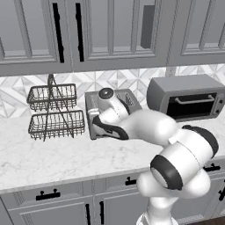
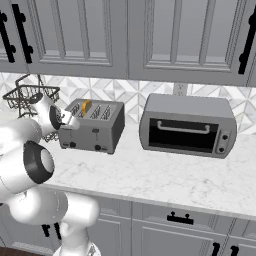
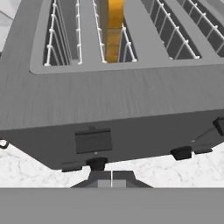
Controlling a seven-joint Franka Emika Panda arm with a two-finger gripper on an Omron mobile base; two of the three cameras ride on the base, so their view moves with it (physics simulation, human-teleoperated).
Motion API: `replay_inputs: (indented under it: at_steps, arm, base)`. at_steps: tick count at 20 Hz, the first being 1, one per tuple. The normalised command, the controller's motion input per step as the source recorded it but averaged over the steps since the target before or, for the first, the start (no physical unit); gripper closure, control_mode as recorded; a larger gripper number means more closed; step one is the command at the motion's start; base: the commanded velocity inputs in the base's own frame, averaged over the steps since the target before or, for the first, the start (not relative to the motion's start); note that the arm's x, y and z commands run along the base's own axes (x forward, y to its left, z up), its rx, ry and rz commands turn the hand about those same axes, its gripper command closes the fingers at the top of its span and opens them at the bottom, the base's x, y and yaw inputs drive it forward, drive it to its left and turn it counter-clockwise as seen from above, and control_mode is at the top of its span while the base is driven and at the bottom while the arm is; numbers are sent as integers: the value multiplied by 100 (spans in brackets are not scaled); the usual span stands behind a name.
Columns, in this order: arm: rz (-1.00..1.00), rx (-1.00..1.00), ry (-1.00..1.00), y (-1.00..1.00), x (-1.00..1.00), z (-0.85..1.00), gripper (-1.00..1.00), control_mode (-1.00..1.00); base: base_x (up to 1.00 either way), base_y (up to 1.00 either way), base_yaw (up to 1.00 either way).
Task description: Start the toaster. Once the lever pops up, take the bread to the plate on the dining counter.
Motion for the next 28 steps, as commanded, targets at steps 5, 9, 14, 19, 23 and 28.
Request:
replay_inputs:
  at_steps: [5,9,14,19,23,28]
  arm:
    - [0,1,0,2,27,-6,100,-100]
    - [0,1,0,1,22,-7,100,-100]
    - [0,0,0,11,17,-13,100,-100]
    - [0,0,0,12,17,-18,100,-100]
    - [0,0,0,12,17,-20,100,-100]
    - [0,0,1,8,-6,-49,100,-100]
  base:
    - [0,0,0]
    - [0,0,0]
    - [0,0,0]
    - [0,0,0]
    - [0,0,0]
    - [0,0,0]
